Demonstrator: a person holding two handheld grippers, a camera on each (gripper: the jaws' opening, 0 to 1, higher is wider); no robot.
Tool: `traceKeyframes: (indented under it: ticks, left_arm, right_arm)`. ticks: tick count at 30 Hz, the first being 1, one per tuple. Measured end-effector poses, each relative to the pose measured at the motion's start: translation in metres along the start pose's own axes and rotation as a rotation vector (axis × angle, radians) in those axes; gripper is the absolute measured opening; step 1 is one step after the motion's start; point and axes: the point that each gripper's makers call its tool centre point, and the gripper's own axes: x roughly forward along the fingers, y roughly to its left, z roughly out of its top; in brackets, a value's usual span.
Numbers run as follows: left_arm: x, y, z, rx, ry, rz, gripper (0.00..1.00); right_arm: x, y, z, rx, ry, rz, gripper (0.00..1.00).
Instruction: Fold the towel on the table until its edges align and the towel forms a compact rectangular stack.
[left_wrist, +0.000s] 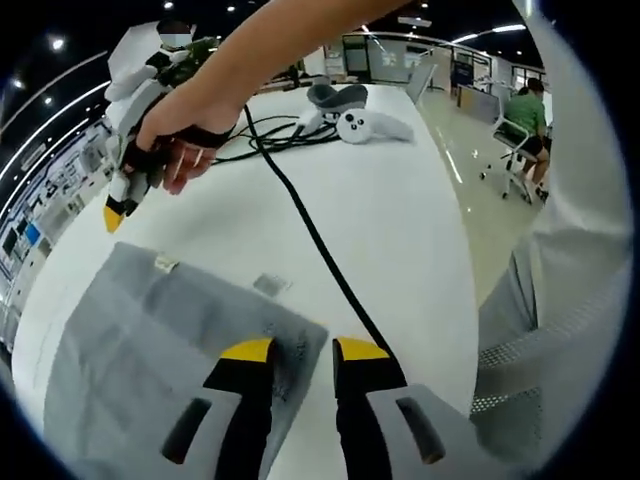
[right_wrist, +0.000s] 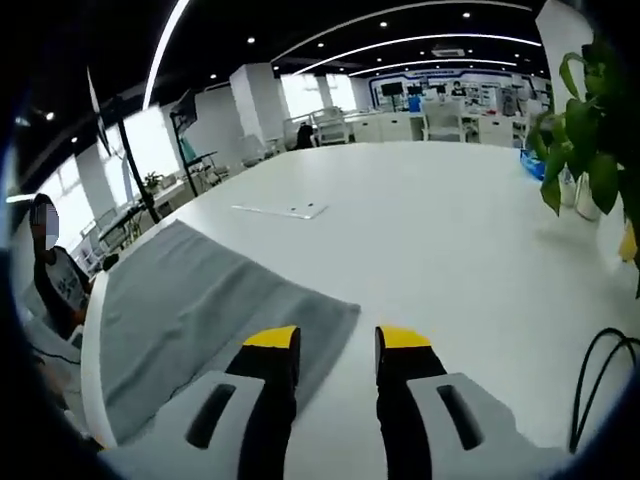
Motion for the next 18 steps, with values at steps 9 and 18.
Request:
traceKeyframes:
  ticks: [9, 18]
  left_arm:
    - [0.001, 0.002, 0.000, -0.065, 0.016, -0.038, 0.13]
    - [-0.001, 0.004, 0.000, -0.082, 0.034, -0.029, 0.07]
  right_arm:
    - [0.020, -0.003, -0.008, 0.017, 0.039, 0.005, 0.29]
    - [0.039, -0.004, -0.015, 0.002, 0.052, 0.000, 0.25]
